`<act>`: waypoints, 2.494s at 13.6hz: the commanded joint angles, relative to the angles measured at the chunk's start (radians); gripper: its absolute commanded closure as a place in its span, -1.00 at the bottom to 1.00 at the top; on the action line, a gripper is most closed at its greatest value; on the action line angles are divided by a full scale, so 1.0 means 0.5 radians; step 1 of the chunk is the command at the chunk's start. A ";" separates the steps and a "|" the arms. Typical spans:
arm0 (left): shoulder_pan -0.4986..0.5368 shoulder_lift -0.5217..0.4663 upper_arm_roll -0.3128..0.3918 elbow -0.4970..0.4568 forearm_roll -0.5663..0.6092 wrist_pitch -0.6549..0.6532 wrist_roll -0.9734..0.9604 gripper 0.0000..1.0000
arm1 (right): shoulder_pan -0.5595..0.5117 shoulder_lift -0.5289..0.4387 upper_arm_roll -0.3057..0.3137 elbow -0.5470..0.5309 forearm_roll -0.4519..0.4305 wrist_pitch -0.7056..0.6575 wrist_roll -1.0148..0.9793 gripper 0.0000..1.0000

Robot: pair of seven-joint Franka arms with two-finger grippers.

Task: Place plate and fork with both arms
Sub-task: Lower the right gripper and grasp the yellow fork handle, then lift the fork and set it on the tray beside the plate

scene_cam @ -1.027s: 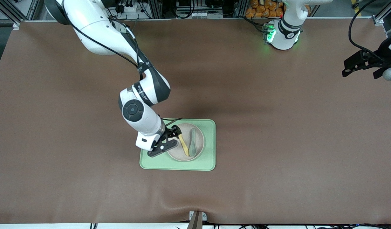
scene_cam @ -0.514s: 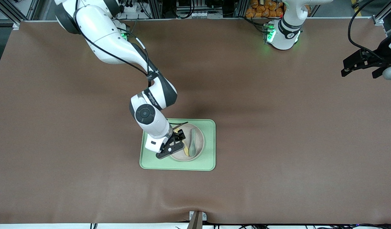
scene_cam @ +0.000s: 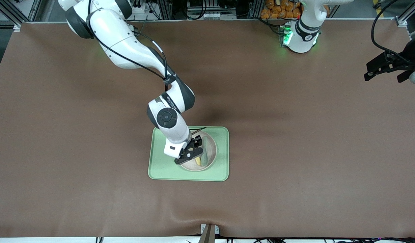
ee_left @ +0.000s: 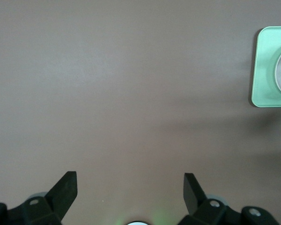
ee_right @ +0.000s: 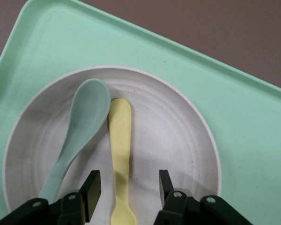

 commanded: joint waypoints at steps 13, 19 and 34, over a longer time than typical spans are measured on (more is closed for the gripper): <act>0.008 -0.043 -0.001 -0.020 -0.004 -0.004 -0.008 -1.00 | 0.042 0.087 -0.019 0.053 -0.206 0.063 0.131 0.43; 0.005 -0.043 -0.010 -0.020 -0.004 -0.004 -0.011 -1.00 | 0.036 0.069 -0.016 0.059 -0.200 0.038 0.202 1.00; 0.002 -0.040 -0.013 -0.020 -0.007 -0.004 -0.011 -1.00 | -0.228 -0.152 -0.004 -0.020 -0.157 -0.131 0.533 1.00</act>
